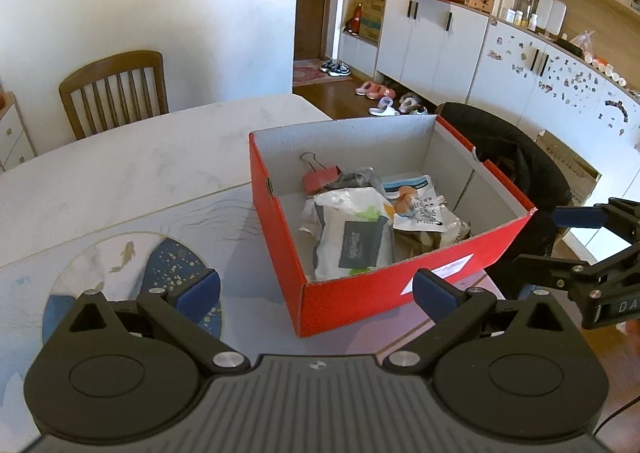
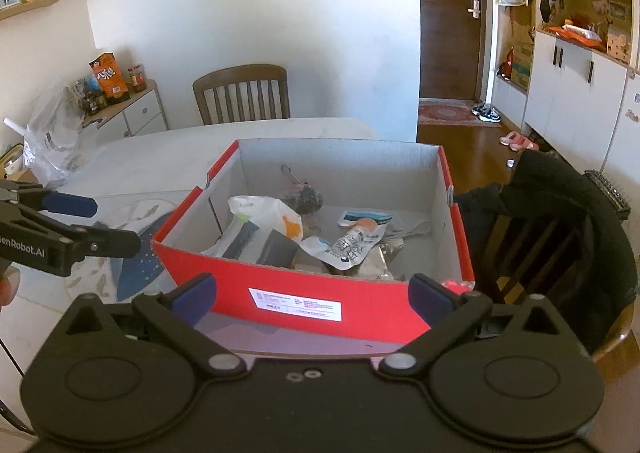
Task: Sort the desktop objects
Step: 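Withdraw both tools from the box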
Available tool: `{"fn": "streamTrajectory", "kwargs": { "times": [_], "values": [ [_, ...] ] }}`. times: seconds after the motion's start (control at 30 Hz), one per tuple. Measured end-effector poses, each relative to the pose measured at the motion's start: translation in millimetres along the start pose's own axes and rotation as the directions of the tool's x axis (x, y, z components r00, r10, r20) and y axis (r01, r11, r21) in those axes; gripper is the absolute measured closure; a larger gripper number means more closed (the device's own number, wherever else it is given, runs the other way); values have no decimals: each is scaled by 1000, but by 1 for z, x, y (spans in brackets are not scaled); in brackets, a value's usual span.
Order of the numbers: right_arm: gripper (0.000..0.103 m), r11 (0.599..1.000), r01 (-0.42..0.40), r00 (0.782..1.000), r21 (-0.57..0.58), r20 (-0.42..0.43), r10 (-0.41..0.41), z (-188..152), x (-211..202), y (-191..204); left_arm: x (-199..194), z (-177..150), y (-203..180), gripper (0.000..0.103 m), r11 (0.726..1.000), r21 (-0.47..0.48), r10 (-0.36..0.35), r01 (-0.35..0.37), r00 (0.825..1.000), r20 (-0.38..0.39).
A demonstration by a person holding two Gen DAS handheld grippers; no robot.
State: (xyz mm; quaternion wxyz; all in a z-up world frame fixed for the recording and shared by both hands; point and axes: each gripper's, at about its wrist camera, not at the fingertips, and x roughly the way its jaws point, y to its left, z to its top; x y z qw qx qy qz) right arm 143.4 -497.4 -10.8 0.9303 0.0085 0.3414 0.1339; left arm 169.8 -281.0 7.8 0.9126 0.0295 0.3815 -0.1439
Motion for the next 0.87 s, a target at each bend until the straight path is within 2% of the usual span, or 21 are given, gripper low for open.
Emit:
{"fn": "streamTrajectory", "kwargs": {
  "times": [0.87],
  "values": [
    [0,1000,-6,1000,10,10,6,-2,0,13,-5,-11,-7,0,999,48,-17,18,1000,-3]
  ]
}}
